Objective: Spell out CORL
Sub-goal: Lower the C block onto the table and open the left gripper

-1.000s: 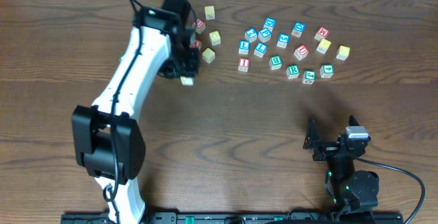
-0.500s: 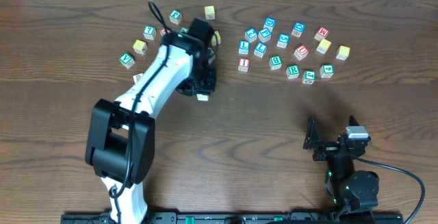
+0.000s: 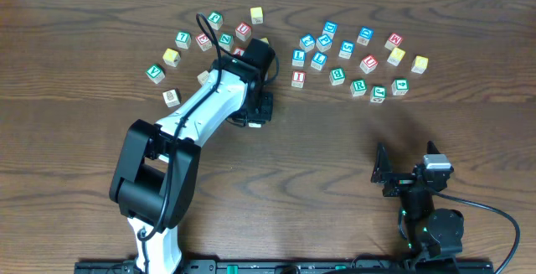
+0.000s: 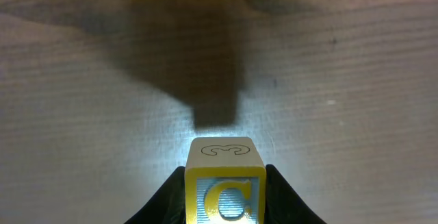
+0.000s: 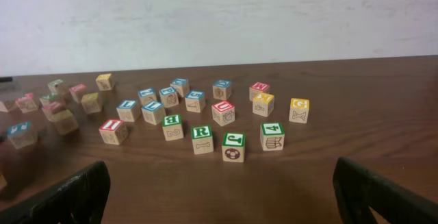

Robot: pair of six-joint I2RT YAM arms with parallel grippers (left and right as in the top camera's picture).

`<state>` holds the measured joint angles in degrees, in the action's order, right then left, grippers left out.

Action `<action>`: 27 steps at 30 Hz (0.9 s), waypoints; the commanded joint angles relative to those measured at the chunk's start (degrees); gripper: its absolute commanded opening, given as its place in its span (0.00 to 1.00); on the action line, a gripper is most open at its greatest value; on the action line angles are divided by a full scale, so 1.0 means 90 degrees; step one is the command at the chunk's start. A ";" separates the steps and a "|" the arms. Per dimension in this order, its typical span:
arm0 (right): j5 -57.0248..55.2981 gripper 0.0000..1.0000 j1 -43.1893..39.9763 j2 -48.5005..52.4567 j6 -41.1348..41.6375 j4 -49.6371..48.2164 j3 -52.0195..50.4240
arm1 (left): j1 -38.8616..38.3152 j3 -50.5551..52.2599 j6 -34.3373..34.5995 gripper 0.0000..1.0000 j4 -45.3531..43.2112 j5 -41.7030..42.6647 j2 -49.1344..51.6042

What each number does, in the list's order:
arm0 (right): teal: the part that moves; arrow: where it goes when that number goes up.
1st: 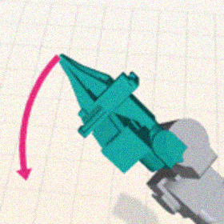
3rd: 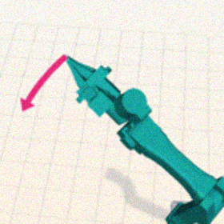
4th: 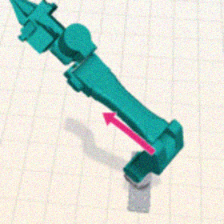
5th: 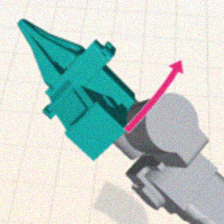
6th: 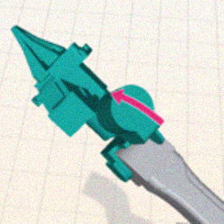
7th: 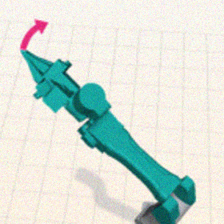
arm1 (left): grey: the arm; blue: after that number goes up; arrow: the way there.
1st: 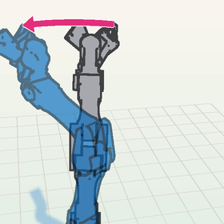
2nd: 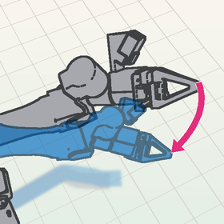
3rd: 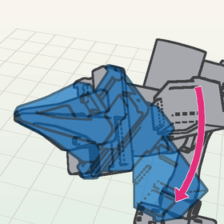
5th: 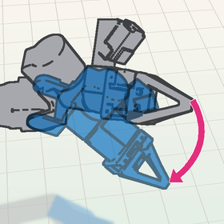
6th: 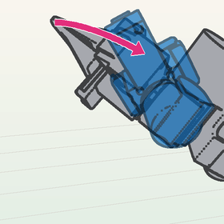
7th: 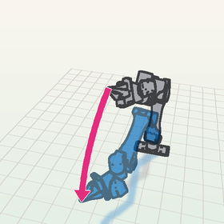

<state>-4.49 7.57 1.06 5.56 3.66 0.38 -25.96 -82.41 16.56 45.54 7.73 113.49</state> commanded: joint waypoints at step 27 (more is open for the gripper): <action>0.0015 0.99 -0.0034 -0.0005 -0.0056 0.0027 -0.0007 | 0.0017 0.0231 0.0369 0.15 -0.0457 -0.0369 0.0248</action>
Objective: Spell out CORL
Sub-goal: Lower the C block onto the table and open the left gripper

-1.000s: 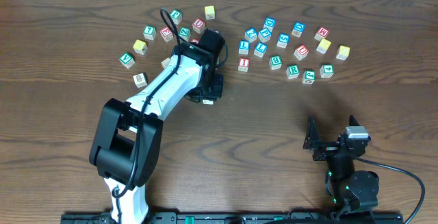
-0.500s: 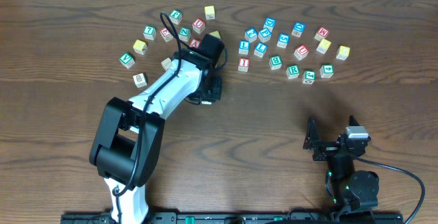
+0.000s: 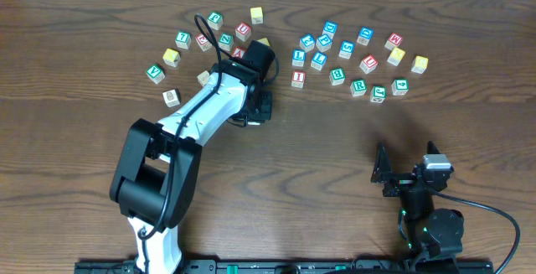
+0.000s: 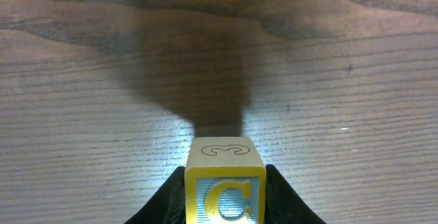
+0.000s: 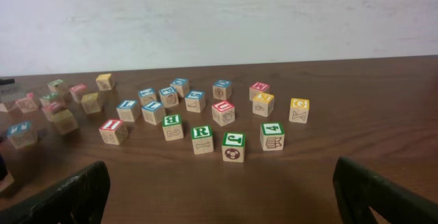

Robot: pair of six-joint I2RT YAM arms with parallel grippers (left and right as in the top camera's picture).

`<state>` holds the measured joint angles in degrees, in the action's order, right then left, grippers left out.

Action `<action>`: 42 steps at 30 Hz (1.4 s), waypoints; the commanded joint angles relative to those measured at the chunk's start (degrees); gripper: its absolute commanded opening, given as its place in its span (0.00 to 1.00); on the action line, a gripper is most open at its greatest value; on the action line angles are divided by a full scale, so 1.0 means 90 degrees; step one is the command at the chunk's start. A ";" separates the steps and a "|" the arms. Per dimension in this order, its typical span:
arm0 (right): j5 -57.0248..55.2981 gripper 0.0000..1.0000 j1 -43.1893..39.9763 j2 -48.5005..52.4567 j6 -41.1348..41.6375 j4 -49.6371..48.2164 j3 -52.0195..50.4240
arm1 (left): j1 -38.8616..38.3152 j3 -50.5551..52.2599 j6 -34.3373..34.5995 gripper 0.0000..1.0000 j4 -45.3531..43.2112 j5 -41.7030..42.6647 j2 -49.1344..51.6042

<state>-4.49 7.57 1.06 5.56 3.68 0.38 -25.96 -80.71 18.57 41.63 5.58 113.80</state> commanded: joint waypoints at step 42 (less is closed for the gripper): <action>0.0015 0.99 -0.0034 -0.0005 -0.0056 0.0024 -0.0007 | 0.0024 0.0070 0.0180 0.38 -0.0066 -0.0534 0.0257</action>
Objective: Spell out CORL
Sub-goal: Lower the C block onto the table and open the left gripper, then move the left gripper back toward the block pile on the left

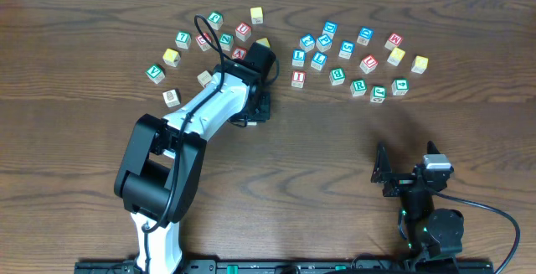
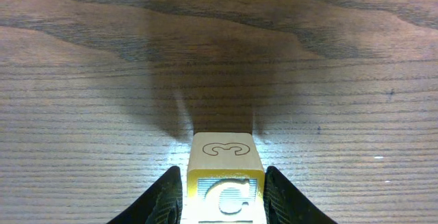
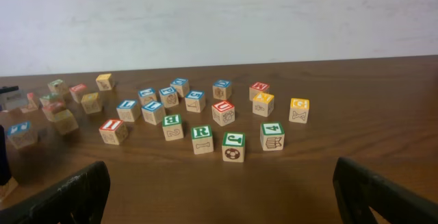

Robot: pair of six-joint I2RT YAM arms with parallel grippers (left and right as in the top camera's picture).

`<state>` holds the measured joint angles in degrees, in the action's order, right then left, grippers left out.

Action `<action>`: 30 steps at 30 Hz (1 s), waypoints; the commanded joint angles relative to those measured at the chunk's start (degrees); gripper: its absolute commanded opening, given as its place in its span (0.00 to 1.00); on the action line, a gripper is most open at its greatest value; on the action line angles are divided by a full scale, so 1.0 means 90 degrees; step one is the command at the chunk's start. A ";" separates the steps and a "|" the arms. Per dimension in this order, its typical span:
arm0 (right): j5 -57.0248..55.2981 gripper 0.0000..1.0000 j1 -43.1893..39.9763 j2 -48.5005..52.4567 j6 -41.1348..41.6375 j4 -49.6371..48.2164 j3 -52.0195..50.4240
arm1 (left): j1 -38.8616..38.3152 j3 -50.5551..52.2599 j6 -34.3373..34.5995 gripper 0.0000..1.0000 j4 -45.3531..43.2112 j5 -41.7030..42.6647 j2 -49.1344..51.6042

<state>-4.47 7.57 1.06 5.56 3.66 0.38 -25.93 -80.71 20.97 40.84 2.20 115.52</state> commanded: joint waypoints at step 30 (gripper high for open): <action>-0.0044 0.99 -0.0039 -0.0005 -0.0058 0.0019 -0.0007 | 0.1044 -0.0379 -0.1229 0.61 0.0714 -0.0158 -0.3048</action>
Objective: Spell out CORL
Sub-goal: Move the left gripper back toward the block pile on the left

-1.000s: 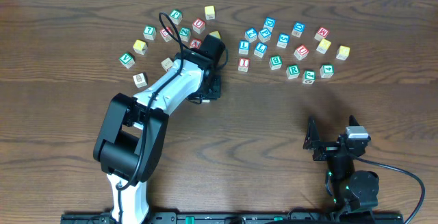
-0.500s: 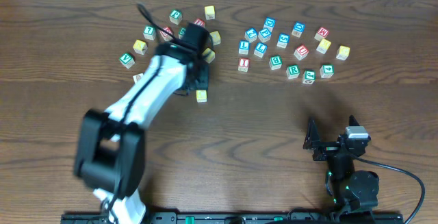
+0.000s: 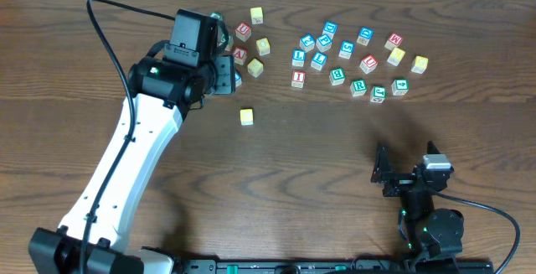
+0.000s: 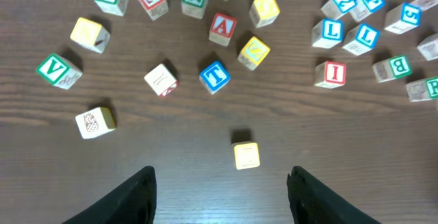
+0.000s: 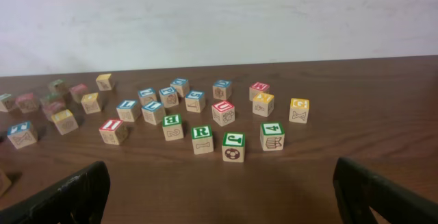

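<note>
A yellow C block (image 3: 246,116) (image 4: 246,155) stands alone on the brown table (image 3: 318,165), in front of the left cluster. My left gripper (image 3: 221,74) (image 4: 220,186) is open and empty, raised above that cluster, with the C block ahead of its fingertips. A green R block (image 3: 358,86) (image 5: 201,140) and two blue L blocks (image 3: 317,59) (image 4: 330,33) lie in the right cluster. My right gripper (image 3: 382,173) (image 5: 219,183) rests open near the front right, facing the blocks.
The left cluster holds a blue T block (image 4: 215,76), a red A block (image 4: 222,28), a green V block (image 4: 59,69) and others. The right cluster also has a green J block (image 5: 233,146) and a block marked 4 (image 5: 272,135).
My left gripper has let go of the C block, opened, and risen back high over the left cluster. The C block stays on the table. The right arm is unchanged.
My left gripper held the C block just above the table in front of the left cluster, then lower, then touching the wood. Now the block stands free there and the gripper is open, high above the blocks. The right gripper never moved.
</note>
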Robot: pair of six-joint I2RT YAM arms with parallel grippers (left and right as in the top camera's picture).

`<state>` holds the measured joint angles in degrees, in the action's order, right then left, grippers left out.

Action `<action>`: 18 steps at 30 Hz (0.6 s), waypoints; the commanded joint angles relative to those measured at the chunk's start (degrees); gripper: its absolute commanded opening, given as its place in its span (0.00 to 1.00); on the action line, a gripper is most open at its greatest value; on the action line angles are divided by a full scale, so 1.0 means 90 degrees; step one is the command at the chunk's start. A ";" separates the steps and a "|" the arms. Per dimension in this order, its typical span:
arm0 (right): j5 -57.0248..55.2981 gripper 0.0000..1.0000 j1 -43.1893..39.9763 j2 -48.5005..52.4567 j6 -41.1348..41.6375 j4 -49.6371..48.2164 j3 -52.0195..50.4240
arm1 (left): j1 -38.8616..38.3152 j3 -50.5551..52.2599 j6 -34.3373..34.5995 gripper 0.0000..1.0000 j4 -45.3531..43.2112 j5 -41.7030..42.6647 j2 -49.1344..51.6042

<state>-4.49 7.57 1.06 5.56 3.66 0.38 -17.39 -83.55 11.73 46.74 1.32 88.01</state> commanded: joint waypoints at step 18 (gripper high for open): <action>-0.0102 0.99 -0.0041 -0.0005 -0.0051 -0.0151 -0.0007 | 0.1695 -0.0058 0.0017 0.62 -0.0556 -0.0109 0.0010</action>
<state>-4.54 7.57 1.06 5.56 2.85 0.38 -2.57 -83.57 9.78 41.19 0.05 88.05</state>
